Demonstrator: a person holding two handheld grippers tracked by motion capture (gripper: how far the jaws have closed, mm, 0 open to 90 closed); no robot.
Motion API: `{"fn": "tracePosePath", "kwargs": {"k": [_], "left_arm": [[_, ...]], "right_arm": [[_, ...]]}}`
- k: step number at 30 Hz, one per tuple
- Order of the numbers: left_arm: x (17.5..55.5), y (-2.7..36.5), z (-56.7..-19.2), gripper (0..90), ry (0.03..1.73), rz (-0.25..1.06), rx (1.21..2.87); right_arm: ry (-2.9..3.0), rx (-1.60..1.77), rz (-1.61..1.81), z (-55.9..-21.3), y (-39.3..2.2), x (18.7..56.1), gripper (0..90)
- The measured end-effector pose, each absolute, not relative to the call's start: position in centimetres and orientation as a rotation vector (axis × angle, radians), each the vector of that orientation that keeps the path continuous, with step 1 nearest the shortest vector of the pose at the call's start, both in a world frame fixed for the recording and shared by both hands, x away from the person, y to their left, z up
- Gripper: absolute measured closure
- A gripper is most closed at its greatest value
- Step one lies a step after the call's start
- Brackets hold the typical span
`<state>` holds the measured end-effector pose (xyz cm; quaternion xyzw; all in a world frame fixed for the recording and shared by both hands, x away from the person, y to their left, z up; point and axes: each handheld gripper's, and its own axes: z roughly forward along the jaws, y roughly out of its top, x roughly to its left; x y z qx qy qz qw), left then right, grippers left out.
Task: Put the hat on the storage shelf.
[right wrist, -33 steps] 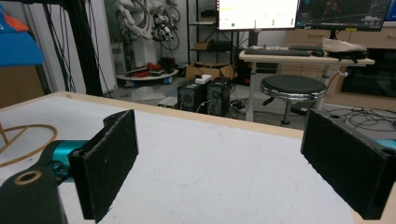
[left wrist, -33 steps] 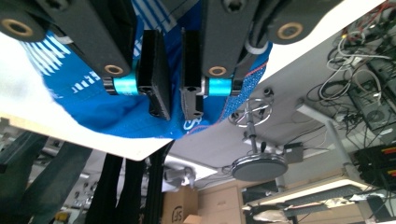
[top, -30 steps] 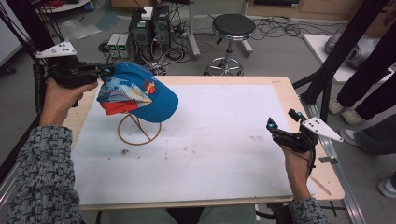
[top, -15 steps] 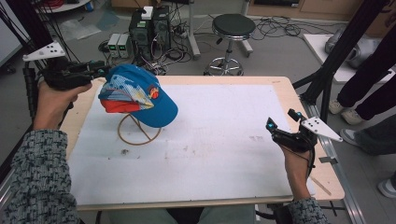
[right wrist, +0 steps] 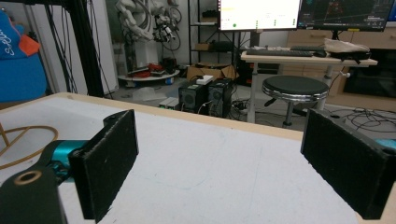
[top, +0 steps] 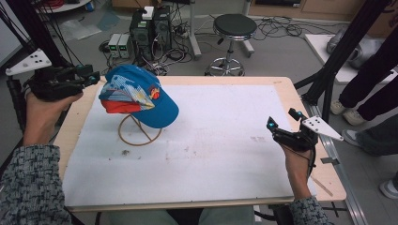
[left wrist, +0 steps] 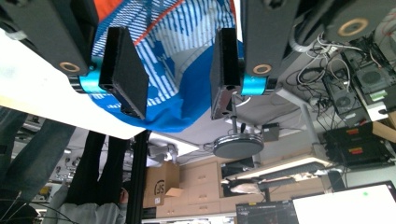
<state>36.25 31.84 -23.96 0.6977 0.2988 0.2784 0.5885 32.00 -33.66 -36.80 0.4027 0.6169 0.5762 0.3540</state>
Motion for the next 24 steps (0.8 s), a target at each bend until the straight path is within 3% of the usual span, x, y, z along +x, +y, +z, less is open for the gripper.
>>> {"fn": "tracePosePath", "kwargs": {"k": [8, 10, 19, 24], "left_arm": [[34.3, 31.1, -24.3, 48.7, 0.688, 0.698, 1.606], [33.7, 30.8, -24.5, 42.9, 0.696, 0.687, 1.594], [31.7, 29.7, -25.1, 32.0, 0.713, 0.744, 1.593], [30.3, 29.4, -26.2, 30.8, 0.741, 0.798, 1.589]], "right_arm": [[1.591, 1.043, 1.496, -36.8, -33.7, 32.2, 10.2], [1.591, 1.044, 1.496, -36.7, -33.6, 32.2, 10.2], [1.598, 1.038, 1.501, -36.7, -33.3, 32.5, 10.2], [1.603, 1.045, 1.507, -36.8, -33.2, 32.5, 10.2]]}}
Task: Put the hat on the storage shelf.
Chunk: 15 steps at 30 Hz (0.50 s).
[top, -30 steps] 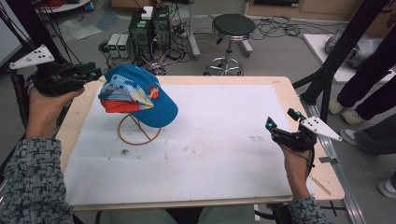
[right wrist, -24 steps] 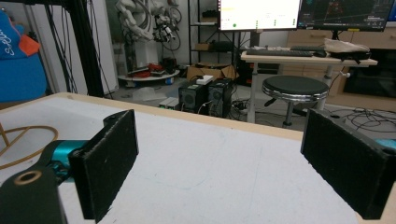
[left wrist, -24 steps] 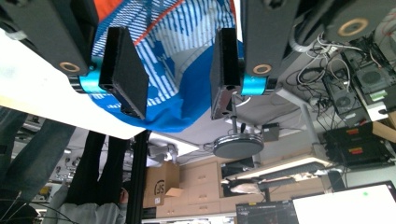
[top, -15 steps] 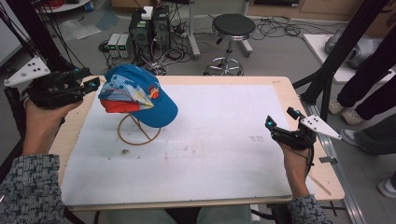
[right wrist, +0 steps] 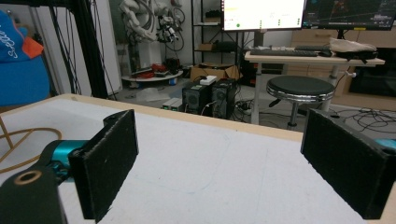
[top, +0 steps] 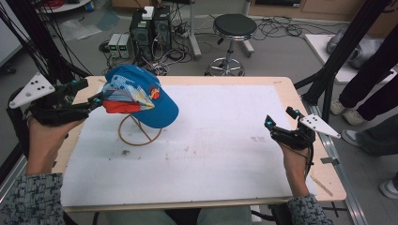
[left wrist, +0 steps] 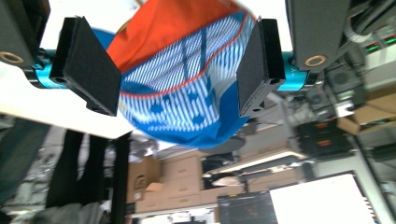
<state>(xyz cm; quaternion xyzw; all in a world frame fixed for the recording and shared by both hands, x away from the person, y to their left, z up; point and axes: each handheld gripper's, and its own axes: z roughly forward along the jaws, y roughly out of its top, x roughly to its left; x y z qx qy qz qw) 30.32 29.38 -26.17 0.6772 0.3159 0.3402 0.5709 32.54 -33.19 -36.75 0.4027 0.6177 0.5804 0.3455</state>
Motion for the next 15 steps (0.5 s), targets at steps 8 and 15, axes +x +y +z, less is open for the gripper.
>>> {"fn": "tracePosePath", "kwargs": {"k": [8, 15], "left_arm": [[28.7, 29.8, -28.6, 29.0, 0.798, 0.827, 1.561], [27.6, 30.1, -30.7, 28.9, 0.839, 0.847, 1.537]], "right_arm": [[1.591, 1.042, 1.509, -36.6, -33.4, 32.1, 10.2], [1.592, 1.044, 1.503, -36.7, -33.5, 32.1, 10.2]]}}
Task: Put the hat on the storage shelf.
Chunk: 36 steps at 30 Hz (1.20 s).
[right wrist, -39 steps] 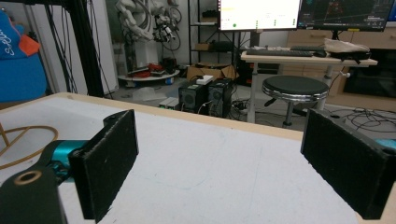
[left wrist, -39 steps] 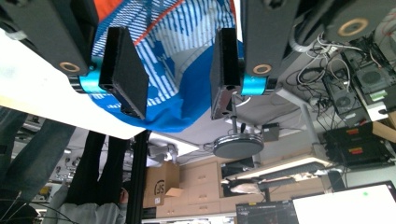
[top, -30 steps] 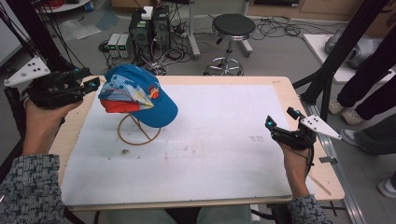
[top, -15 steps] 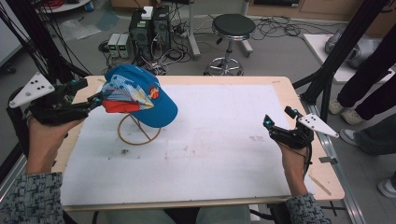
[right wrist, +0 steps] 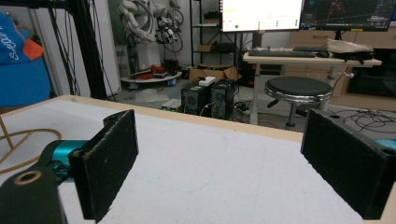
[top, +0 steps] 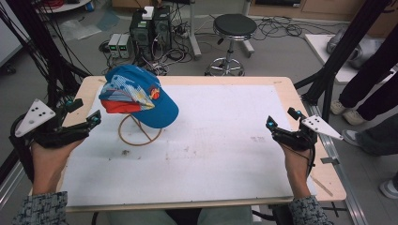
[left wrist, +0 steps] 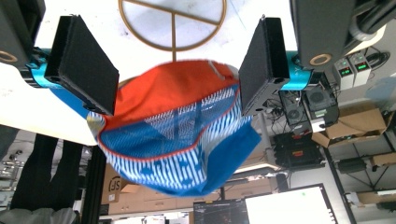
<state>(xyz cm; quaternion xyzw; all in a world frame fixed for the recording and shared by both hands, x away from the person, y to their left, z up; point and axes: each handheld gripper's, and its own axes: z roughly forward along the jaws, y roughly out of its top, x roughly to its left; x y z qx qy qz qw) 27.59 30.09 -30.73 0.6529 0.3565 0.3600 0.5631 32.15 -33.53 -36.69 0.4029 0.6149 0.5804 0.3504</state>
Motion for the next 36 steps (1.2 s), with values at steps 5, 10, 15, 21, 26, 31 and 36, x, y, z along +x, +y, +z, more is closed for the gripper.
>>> {"fn": "tracePosePath", "kwargs": {"k": [5, 10, 15, 21, 26, 31, 36], "left_arm": [[27.3, 30.0, -31.8, 28.9, 0.858, 0.858, 1.538], [27.4, 30.2, -33.3, 28.3, 0.885, 0.848, 1.533], [27.5, 30.5, -34.9, 28.2, 0.918, 0.838, 1.531], [27.5, 30.8, -36.0, 28.1, 0.937, 0.827, 1.532], [27.6, 31.0, -36.8, 28.1, 0.955, 0.819, 1.534], [27.6, 31.2, -37.1, 28.0, 0.962, 0.814, 1.537], [27.7, 31.1, -37.1, 27.8, 0.961, 0.811, 1.537]], "right_arm": [[1.595, 1.053, 1.501, -36.8, -33.6, 32.1, 10.2], [1.595, 1.056, 1.5, -36.8, -33.6, 32.2, 10.2], [1.595, 1.054, 1.497, -36.9, -33.6, 32.3, 10.2], [1.6, 1.058, 1.494, -37.0, -33.6, 32.3, 10.2], [1.603, 1.058, 1.491, -37.1, -33.6, 32.3, 10.2], [1.601, 1.054, 1.49, -37.1, -33.6, 32.4, 10.2], [1.601, 1.053, 1.49, -37.1, -33.6, 32.3, 10.2]]}}
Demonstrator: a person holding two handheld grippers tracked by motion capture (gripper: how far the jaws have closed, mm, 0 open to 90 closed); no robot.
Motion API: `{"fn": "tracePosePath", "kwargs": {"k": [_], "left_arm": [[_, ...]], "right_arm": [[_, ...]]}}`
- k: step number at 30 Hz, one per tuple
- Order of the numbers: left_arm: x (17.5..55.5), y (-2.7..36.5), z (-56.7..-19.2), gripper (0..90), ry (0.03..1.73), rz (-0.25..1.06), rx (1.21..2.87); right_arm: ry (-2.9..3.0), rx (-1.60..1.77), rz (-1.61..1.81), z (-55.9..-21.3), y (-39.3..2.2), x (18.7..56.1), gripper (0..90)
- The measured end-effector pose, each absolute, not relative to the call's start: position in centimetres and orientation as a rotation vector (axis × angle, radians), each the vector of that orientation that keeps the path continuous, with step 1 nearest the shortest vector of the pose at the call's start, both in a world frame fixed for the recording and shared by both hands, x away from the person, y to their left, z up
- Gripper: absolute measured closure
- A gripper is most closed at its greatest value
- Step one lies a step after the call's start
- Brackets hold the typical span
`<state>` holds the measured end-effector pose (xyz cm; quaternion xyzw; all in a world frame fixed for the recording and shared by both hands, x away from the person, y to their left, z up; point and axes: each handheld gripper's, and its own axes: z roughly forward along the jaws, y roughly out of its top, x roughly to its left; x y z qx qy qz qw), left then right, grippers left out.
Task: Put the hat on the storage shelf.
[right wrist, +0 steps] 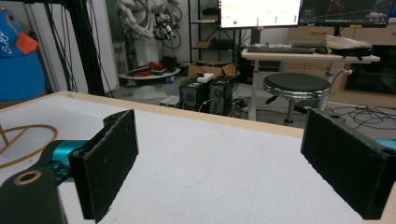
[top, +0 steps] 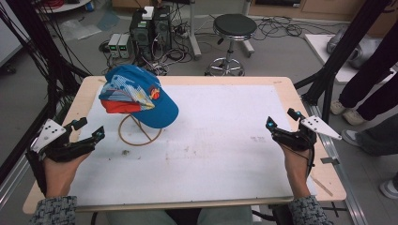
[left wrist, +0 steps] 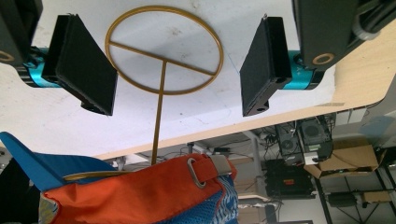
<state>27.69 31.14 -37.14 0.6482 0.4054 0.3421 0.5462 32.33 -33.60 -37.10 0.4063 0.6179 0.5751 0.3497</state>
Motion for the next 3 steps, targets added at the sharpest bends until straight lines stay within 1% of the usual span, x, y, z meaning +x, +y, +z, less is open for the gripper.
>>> {"fn": "tracePosePath", "kwargs": {"k": [3], "left_arm": [[27.74, 31.14, -37.16, 27.7, 0.959, 0.808, 1.539]], "right_arm": [[1.604, 1.054, 1.489, -37.11, -33.54, 32.3, 10.2]]}}
